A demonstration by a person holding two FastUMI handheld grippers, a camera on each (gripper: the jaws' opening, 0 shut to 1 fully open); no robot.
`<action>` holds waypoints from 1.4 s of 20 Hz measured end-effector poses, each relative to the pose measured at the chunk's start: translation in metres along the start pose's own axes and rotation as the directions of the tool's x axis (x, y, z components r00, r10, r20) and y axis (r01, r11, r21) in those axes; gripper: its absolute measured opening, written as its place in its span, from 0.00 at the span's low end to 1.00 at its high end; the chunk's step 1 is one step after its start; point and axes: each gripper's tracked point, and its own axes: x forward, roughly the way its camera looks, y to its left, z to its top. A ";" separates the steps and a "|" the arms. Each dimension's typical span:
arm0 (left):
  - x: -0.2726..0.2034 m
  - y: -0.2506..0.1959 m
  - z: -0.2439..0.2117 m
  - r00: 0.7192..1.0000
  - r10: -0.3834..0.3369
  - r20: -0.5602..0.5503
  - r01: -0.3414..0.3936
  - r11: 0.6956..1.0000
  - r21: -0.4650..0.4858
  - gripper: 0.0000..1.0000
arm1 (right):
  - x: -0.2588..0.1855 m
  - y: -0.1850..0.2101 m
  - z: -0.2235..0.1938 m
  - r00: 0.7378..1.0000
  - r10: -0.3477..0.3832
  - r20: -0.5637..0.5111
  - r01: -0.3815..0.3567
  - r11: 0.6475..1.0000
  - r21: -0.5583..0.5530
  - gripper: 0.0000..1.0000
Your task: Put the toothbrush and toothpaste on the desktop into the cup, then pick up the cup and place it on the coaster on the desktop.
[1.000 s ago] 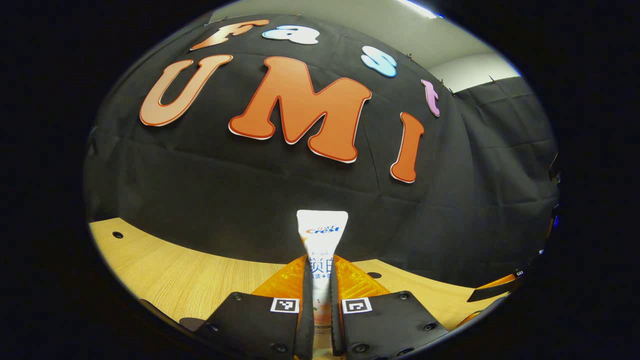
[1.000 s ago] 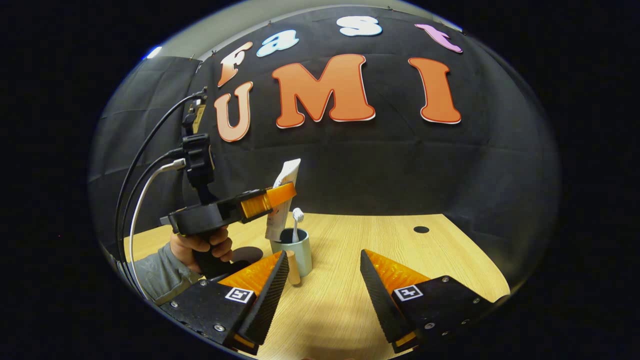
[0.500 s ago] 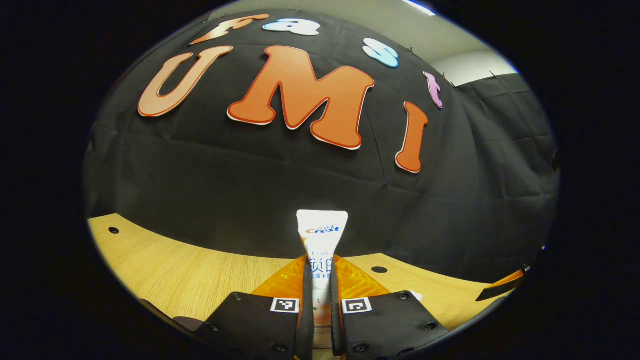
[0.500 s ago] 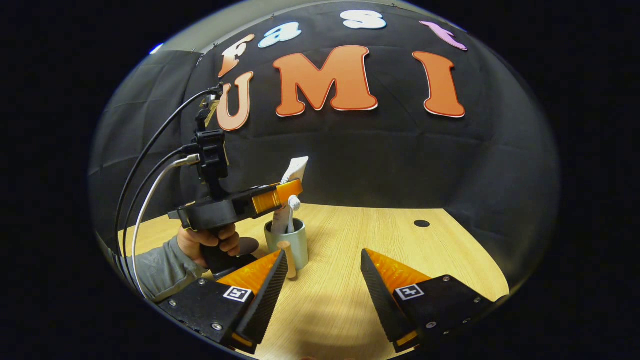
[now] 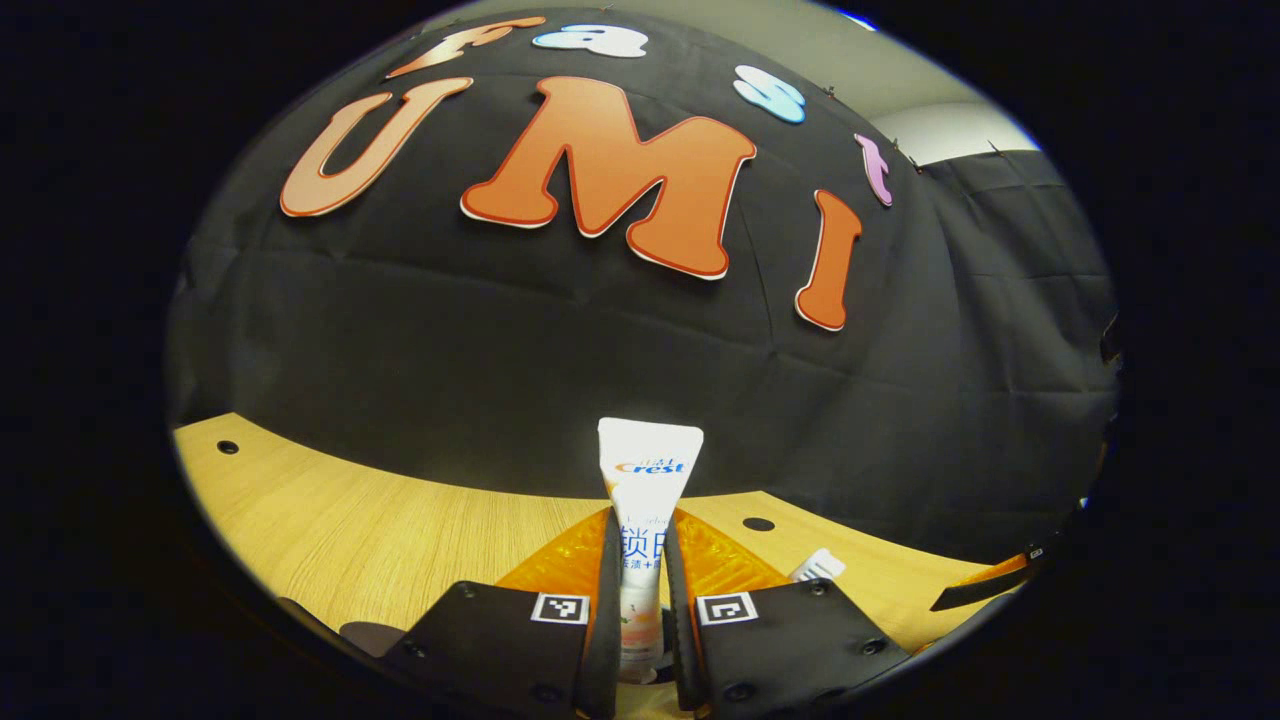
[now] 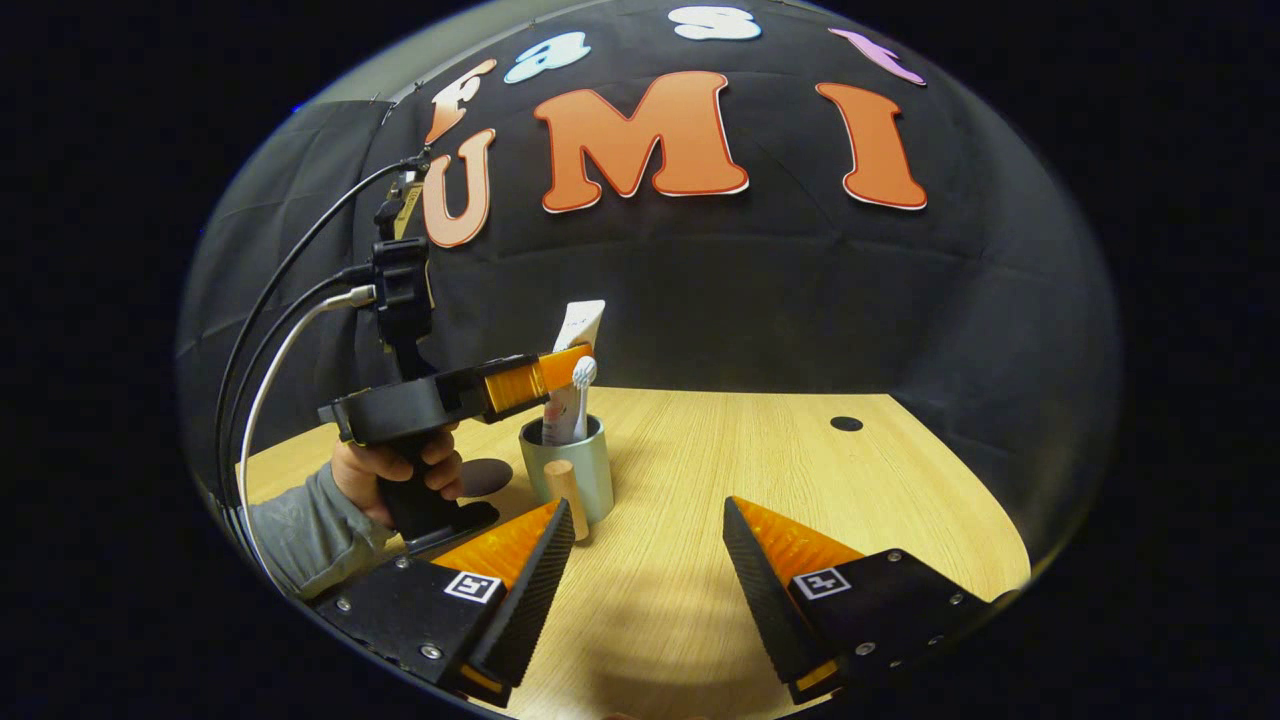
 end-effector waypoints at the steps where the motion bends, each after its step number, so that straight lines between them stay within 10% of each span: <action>1: -0.001 0.002 -0.004 1.000 0.004 -0.015 -0.004 1.000 -0.005 0.25 | 0.001 0.002 0.000 1.000 0.003 -0.003 -0.003 1.000 -0.002 0.90; 7: -0.016 0.010 -0.016 0.995 0.025 -0.094 -0.025 1.000 -0.002 0.31 | 0.010 0.015 0.000 1.000 0.023 -0.015 -0.023 1.000 0.009 0.90; 16: -0.043 0.016 0.015 0.996 0.046 -0.080 -0.039 0.994 0.097 0.82 | 0.031 0.035 -0.002 0.996 0.054 -0.077 -0.053 0.998 0.016 0.90; 28: -0.108 0.064 0.047 0.977 0.207 -0.060 -0.186 0.949 0.253 0.99 | 0.061 0.061 0.005 0.987 0.062 -0.152 -0.066 0.998 -0.024 0.91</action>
